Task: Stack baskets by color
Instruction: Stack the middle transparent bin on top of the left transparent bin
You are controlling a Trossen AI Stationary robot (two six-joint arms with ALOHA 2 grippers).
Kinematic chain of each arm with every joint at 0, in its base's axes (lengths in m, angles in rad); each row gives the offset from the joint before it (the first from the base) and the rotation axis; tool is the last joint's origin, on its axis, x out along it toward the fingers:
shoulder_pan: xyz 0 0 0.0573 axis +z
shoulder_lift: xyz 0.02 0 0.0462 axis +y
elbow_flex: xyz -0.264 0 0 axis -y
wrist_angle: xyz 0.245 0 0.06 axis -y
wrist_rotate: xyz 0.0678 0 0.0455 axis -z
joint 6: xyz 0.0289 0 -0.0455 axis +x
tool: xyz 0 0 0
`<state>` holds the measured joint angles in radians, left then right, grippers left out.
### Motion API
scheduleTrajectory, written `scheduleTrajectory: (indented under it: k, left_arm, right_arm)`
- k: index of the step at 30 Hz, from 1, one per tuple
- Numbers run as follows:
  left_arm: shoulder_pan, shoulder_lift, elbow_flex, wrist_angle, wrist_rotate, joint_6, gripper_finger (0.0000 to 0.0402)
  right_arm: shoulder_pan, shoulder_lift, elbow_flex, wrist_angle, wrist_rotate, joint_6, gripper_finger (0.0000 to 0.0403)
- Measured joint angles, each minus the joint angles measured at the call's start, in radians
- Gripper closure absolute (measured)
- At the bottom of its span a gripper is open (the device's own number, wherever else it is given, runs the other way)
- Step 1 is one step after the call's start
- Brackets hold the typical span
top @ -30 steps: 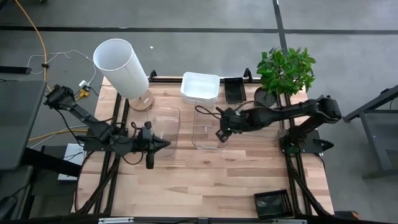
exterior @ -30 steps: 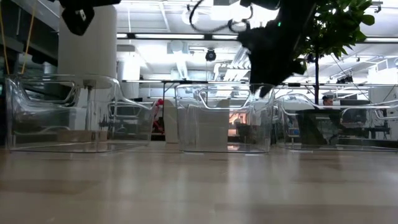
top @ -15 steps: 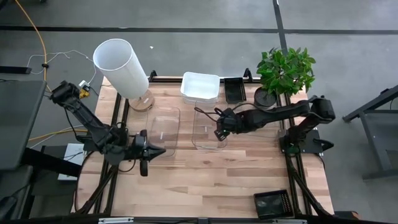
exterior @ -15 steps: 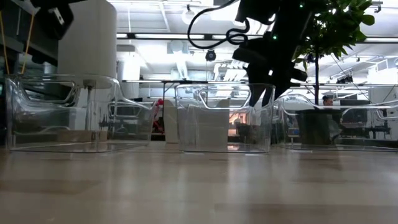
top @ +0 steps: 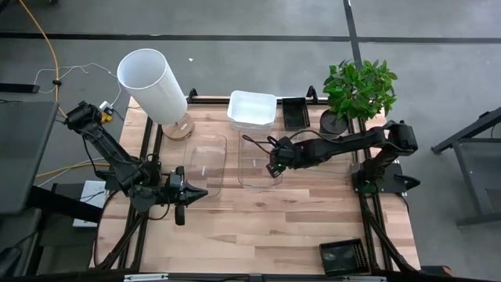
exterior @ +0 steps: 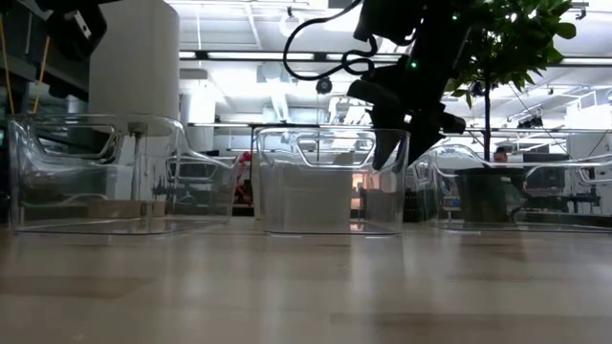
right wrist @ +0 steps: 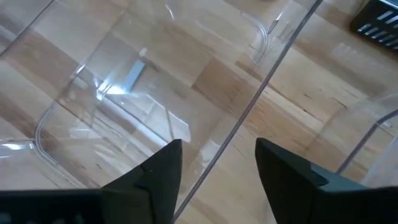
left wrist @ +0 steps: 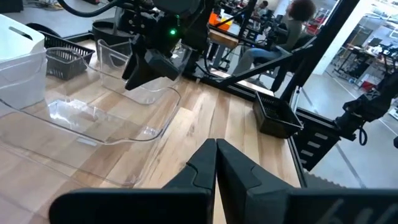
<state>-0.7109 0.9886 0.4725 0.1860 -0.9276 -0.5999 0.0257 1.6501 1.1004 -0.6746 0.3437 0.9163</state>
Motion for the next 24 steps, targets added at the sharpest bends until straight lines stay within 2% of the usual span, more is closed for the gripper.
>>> scheduleTrajectory:
  k: [8,19,24]
  left_arm:
    - [0.0,-0.008,0.0,0.009,0.0,0.025,0.0401]
    - [0.001,-0.099,0.0,0.133,0.0,0.228,0.0401]
    - [0.002,-0.173,0.0,0.152,0.017,0.295,0.0401]
  right_arm:
    - [0.0,0.001,-0.003,0.002,-0.005,0.024,0.0285]
    - [0.0,0.003,-0.004,0.053,0.021,-0.013,0.0393]
    - [0.004,0.001,-0.004,0.103,0.015,-0.058,0.0399]
